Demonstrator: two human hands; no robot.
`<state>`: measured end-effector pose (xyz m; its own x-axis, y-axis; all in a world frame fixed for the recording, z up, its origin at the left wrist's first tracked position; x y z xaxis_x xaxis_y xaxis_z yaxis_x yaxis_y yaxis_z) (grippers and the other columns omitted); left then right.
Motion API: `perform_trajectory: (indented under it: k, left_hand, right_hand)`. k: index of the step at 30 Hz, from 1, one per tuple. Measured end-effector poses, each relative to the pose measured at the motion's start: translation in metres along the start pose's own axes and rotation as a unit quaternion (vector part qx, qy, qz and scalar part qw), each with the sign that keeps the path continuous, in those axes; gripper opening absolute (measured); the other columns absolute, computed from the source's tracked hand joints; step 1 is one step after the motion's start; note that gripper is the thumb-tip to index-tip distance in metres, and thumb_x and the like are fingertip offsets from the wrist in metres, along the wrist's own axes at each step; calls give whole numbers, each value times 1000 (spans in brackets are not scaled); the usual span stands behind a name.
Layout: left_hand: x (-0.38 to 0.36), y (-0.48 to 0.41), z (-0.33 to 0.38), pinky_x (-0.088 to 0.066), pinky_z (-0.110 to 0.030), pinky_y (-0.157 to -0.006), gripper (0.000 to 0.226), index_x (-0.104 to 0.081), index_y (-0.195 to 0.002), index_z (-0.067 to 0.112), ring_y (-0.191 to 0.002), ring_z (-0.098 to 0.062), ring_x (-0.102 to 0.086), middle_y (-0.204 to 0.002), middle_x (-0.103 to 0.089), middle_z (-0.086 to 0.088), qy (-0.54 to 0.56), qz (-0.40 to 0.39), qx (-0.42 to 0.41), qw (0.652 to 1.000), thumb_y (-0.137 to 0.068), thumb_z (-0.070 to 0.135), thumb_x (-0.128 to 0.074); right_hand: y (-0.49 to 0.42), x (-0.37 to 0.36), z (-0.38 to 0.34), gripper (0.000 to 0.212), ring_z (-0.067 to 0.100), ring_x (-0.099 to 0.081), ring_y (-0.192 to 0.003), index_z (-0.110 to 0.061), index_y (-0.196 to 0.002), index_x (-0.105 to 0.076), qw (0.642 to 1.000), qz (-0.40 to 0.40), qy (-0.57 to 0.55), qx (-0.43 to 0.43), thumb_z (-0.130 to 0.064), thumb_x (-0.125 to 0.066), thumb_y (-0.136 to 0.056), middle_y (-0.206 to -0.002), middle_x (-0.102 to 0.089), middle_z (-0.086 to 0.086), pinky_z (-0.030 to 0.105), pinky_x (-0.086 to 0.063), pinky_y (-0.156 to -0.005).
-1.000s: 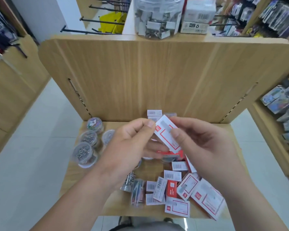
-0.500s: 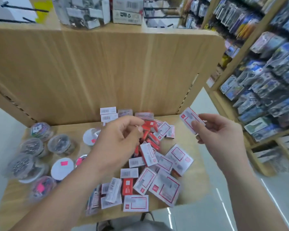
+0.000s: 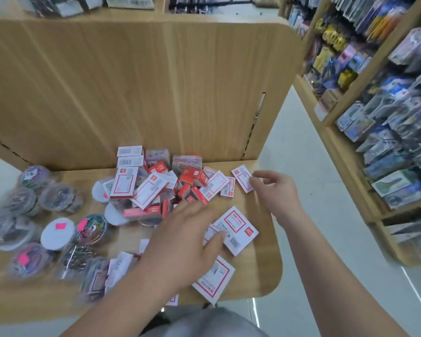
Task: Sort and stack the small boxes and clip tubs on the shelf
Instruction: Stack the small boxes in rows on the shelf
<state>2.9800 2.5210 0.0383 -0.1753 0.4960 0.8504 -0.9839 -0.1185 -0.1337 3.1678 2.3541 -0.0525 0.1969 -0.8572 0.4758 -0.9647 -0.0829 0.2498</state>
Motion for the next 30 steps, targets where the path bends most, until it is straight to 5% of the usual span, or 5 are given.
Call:
perform_trajectory:
  k: [6, 14, 18, 27, 30]
  left_hand:
    - [-82, -29, 26, -34, -42, -101, 55, -46, -116, 25, -121, -27, -43, -125, -53, -2, -181, -163, 36, 969, -78, 64, -58]
    - [-66, -89, 41, -43, -40, -85, 39, -55, -110, 19, -107, -28, -56, -111, -60, 0, -66, -59, -35, 996, -80, 40, -68]
    - [-60, -100, 22, -38, -36, -109, 53, -57, -131, 21, -140, -23, -42, -154, -46, -1, -20, -64, -2, 998, -84, 39, -76]
    - [-10, -5, -29, -48, -30, -86, 17, -68, -108, 26, -105, -11, -56, -111, -62, 13, 6, 48, 45, 998, -92, 20, -67]
    - [-4, 28, -39, -51, -35, -76, 13, -67, -101, 26, -96, -11, -58, -104, -61, 16, 10, 58, 58, 997, -91, 22, -62]
  right_hand:
    - [51, 25, 19, 12, 6, -71, -81, -24, -100, -77, 998, -6, -57, 1, -25, -68, -92, -94, -76, -12, 29, -58, -73]
    - [55, 34, -1, 18, 12, -72, -80, -24, -109, -73, 989, -107, -99, 8, -31, -72, -92, -88, -78, -4, 38, -59, -76]
    - [23, 23, -8, 17, 10, -65, -53, -14, -110, -70, 991, -88, -98, 2, -14, -67, -94, -78, -77, 2, 33, -56, -62]
    - [3, 7, -12, 19, 9, -67, -90, -31, -110, -72, 999, -24, -31, 30, -37, -67, -93, -101, -71, -11, 30, -54, -81]
    - [33, 27, -15, 31, 0, -62, -72, -28, -119, -68, 995, 38, 43, 80, -41, -69, -92, -112, -59, -8, 27, -49, -74]
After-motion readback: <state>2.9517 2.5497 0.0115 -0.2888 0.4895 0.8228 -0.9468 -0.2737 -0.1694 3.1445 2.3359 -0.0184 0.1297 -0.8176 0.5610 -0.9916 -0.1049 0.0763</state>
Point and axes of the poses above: each hand's wrist, its own y-axis away from the middle knuckle, its own x-axis out of the back of the hand, z = x × y, the point moved 8 cm from there along -y, towards the middle knuckle
